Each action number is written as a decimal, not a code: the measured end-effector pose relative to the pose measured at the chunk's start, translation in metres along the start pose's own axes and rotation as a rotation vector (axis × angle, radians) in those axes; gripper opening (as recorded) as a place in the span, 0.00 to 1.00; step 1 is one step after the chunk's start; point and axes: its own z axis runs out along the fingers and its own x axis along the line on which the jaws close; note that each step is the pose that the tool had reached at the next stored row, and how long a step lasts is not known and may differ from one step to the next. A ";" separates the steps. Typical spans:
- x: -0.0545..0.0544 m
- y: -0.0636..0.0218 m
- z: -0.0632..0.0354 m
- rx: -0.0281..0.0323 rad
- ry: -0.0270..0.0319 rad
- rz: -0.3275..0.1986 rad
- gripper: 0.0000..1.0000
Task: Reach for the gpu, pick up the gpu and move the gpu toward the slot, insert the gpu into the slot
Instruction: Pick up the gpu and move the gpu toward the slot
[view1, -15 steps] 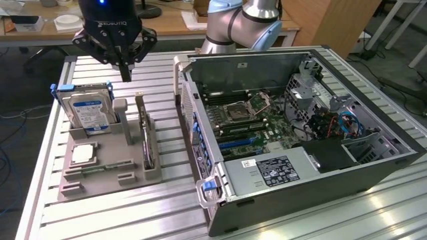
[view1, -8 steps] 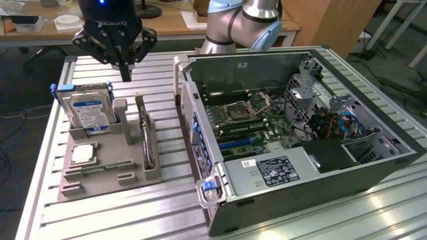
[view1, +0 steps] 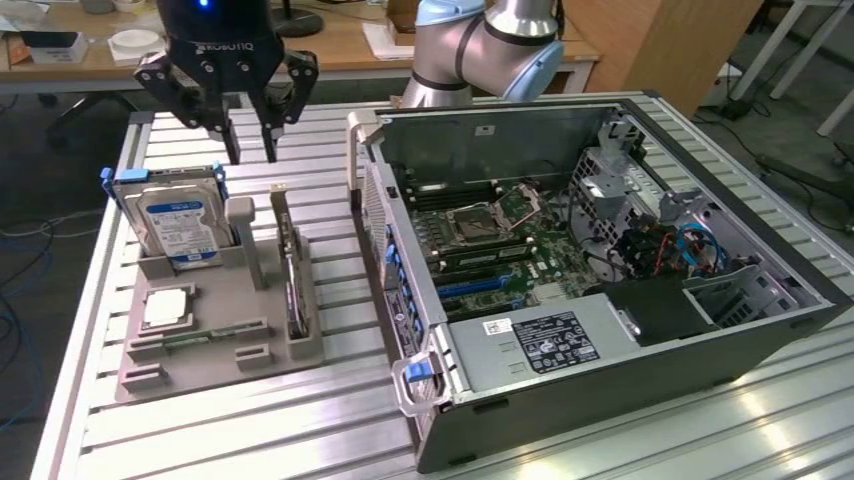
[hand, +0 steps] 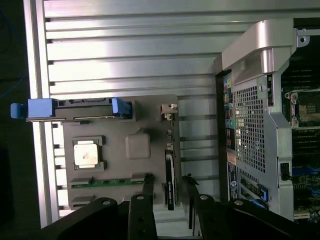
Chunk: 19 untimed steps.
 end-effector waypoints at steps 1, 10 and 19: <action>0.000 0.0000 0.0000 0.0000 0.0000 0.000 0.41; 0.000 0.0000 0.0000 0.0000 0.0001 0.000 0.71; 0.000 -0.0004 0.0086 0.0012 0.0070 -0.058 0.71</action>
